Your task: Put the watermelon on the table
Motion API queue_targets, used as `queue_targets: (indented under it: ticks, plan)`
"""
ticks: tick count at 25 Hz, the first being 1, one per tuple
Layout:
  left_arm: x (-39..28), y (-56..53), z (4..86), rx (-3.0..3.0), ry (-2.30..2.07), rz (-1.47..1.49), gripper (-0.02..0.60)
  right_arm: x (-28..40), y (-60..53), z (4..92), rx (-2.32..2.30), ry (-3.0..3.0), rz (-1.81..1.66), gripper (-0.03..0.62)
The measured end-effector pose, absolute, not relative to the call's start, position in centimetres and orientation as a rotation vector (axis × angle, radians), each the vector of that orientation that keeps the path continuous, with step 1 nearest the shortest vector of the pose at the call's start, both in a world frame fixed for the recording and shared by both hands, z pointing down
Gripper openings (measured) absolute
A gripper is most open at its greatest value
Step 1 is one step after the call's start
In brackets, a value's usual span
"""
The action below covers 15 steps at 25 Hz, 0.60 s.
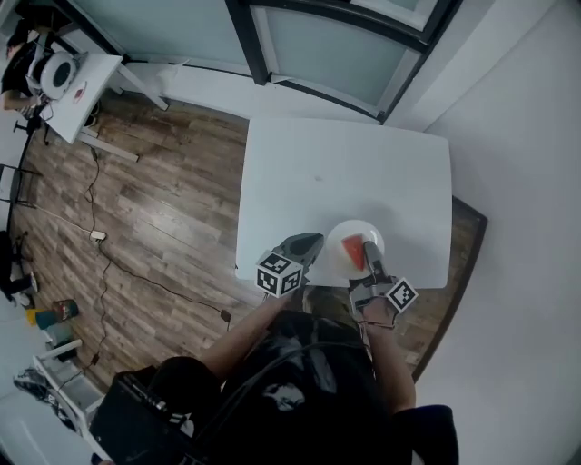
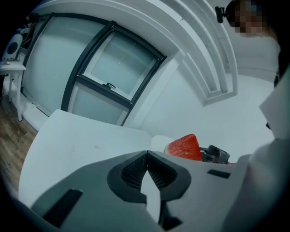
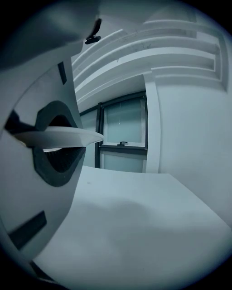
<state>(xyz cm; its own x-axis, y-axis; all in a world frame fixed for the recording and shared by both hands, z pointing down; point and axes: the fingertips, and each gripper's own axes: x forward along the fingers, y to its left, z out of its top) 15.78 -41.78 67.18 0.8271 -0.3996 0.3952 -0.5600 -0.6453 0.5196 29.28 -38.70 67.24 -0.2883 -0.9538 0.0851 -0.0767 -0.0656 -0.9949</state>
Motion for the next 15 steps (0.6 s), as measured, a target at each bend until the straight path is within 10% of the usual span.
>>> queue_targets:
  ticks: [15]
  plan:
    - [21.2, -51.9, 76.2, 2.217, -0.787, 0.382, 0.005, 36.3, -52.9, 82.8, -1.392, 1.232, -1.622, 0.021]
